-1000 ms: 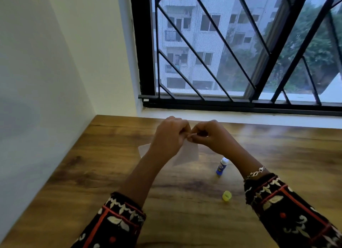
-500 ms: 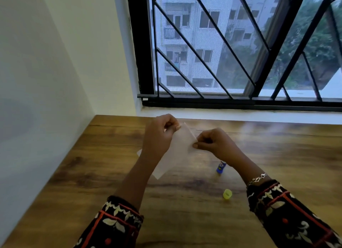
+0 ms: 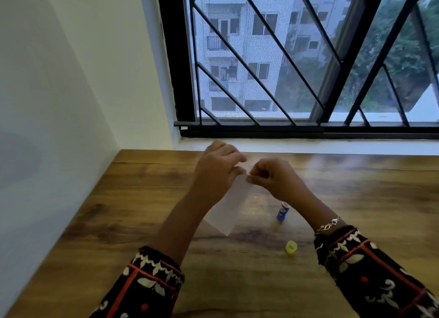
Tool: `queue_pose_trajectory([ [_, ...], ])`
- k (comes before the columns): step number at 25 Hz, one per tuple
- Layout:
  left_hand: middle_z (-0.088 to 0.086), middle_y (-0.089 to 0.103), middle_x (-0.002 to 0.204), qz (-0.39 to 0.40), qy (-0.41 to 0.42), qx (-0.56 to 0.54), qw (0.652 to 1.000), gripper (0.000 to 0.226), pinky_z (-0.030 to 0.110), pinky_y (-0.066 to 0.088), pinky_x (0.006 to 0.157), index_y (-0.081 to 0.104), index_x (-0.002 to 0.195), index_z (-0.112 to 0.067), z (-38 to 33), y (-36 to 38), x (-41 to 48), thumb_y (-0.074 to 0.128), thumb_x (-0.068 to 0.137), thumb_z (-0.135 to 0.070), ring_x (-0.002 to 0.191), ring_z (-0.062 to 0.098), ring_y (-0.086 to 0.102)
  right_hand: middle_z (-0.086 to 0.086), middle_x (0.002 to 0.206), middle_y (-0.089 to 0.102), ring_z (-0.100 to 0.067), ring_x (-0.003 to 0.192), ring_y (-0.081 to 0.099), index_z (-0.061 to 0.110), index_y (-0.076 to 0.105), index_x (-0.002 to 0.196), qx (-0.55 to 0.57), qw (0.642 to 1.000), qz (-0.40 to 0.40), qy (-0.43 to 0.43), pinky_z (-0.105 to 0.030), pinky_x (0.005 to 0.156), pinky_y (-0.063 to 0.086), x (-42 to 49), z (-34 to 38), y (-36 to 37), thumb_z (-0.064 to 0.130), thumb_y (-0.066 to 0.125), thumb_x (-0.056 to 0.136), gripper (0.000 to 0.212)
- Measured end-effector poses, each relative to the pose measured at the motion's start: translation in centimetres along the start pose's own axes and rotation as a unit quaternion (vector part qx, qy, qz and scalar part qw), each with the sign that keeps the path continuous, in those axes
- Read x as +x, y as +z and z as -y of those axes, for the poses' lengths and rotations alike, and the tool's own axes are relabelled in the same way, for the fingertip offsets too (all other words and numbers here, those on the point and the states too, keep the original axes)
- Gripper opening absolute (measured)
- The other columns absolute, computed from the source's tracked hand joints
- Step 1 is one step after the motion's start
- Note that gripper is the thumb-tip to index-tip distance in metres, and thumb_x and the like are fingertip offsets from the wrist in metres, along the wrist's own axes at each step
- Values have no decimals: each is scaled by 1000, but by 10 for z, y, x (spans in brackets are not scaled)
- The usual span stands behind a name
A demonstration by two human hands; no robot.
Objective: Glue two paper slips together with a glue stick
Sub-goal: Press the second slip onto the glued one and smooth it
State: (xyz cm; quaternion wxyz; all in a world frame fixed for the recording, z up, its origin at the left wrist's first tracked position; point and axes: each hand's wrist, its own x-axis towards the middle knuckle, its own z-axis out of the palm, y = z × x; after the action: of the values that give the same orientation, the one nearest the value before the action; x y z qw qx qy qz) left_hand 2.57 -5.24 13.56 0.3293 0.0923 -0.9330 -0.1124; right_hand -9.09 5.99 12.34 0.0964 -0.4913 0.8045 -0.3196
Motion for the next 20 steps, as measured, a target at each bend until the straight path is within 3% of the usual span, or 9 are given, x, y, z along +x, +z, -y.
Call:
queue_pose_trajectory([
  [2, 14, 69, 94, 88, 28, 32, 995, 18, 32, 39, 80, 69, 95, -4, -5, 1, 8, 66, 81, -15, 95, 29, 55, 3, 70, 56, -14, 67, 52, 5, 67, 83, -38, 999, -6, -36, -31, 69, 49, 2, 7, -3, 17, 63, 82, 12],
  [4, 13, 67, 90, 122, 16, 16, 992, 15, 31, 37, 77, 69, 90, -5, -3, 0, 14, 61, 85, -16, 92, 26, 52, -9, 78, 62, -20, 71, 54, 4, 67, 82, -54, 996, -21, -61, -36, 71, 50, 2, 11, -7, 17, 63, 82, 14],
  [8, 11, 67, 82, 98, -31, -35, 994, 10, 33, 42, 75, 69, 81, -5, 0, -6, 20, 61, 83, -11, 80, 17, 49, -13, 83, 67, -23, 74, 61, 7, 68, 86, 30, 998, -11, -55, -33, 71, 53, 2, 11, -12, 20, 63, 82, 14],
  [12, 12, 67, 79, 86, -65, -63, 992, 9, 26, 36, 71, 68, 78, -3, -1, -8, 21, 62, 83, -8, 77, 14, 47, -1, 62, 57, -10, 54, 46, 15, 65, 71, 75, 996, -5, -37, -18, 55, 38, 3, 11, -9, 19, 64, 82, 12],
  [15, 13, 67, 79, 87, -84, -79, 989, 8, 25, 37, 70, 67, 78, -3, -1, -5, 19, 62, 83, -7, 75, 14, 50, -19, 65, 61, -17, 57, 47, 7, 67, 72, 83, 996, 1, -23, -29, 58, 39, 5, 8, -8, 19, 64, 81, 16],
  [17, 12, 67, 79, 86, -92, -87, 988, 8, 24, 38, 70, 67, 79, -3, -3, -4, 17, 62, 83, -7, 74, 15, 51, -21, 62, 57, -20, 55, 45, 1, 65, 69, 77, 997, 11, -12, -31, 58, 39, 5, 3, -7, 17, 65, 80, 20],
  [20, 5, 61, 71, 44, -111, -123, 985, 8, 9, 35, 60, 68, 77, 1, 0, -8, 21, 64, 81, -5, 67, 11, 49, -26, 70, 61, -37, 64, 55, -9, 61, 71, 63, 997, 34, 14, -44, 66, 50, 0, -5, -1, 15, 65, 80, 26],
])
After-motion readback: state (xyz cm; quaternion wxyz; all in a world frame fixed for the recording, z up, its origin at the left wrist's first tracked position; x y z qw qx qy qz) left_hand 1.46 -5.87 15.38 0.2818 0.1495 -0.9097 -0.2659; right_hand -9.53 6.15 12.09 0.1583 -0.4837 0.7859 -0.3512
